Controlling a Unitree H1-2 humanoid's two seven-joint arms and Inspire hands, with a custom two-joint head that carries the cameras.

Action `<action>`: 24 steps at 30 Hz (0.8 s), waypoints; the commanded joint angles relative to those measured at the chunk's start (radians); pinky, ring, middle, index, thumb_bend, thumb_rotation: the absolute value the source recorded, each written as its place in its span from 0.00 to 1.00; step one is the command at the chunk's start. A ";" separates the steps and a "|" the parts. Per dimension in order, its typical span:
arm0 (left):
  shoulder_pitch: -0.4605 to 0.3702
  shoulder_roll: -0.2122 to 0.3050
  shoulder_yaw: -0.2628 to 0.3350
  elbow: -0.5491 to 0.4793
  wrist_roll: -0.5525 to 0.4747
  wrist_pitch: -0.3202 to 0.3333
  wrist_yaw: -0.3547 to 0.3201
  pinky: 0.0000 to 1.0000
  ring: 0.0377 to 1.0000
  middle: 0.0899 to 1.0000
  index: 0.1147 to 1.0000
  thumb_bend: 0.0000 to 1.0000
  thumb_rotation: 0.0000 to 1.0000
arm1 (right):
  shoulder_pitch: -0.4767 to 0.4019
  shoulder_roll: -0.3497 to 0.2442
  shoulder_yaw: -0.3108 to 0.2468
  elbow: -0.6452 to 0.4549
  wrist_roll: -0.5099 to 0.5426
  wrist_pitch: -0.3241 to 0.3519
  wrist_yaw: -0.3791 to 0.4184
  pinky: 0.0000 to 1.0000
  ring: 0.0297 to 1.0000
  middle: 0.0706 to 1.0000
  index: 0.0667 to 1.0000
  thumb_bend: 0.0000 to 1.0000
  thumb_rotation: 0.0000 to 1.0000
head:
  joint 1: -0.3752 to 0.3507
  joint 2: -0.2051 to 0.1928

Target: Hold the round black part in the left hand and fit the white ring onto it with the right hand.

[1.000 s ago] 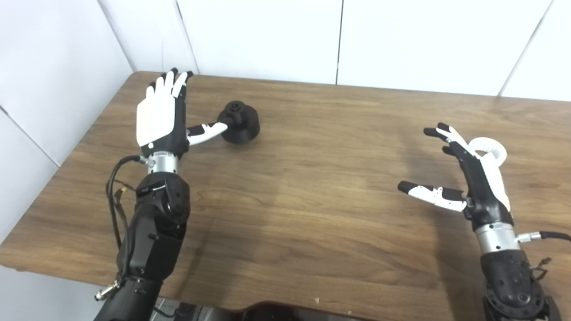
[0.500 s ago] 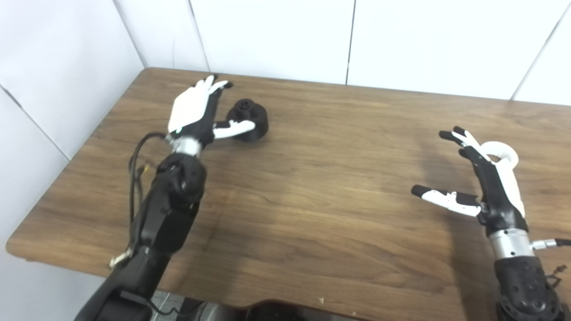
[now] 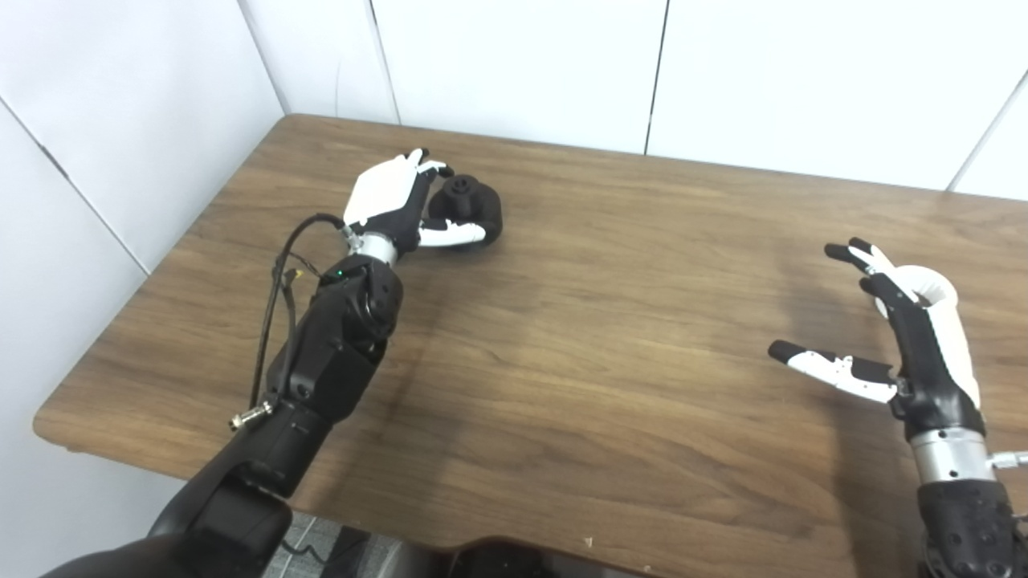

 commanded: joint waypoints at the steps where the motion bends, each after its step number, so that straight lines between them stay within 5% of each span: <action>1: -0.060 0.032 0.000 -0.014 0.008 -0.018 0.038 1.00 1.00 1.00 0.82 1.00 0.63 | -0.036 -0.009 -0.014 -0.037 0.007 -0.024 -0.004 0.89 0.94 0.93 0.82 0.88 0.35 | 0.002 0.002; 8: -0.067 0.047 -0.034 0.022 0.060 0.014 0.047 1.00 1.00 1.00 0.91 1.00 0.69 | -0.034 -0.012 -0.020 -0.040 0.016 -0.027 0.001 0.89 0.94 0.94 0.82 0.87 0.33 | -0.001 0.001; 24: -0.072 0.044 -0.055 0.078 0.056 0.026 0.079 1.00 1.00 1.00 0.91 1.00 0.66 | -0.020 -0.026 -0.024 -0.066 0.014 -0.014 0.010 0.90 0.94 0.93 0.82 0.87 0.35 | -0.012 0.009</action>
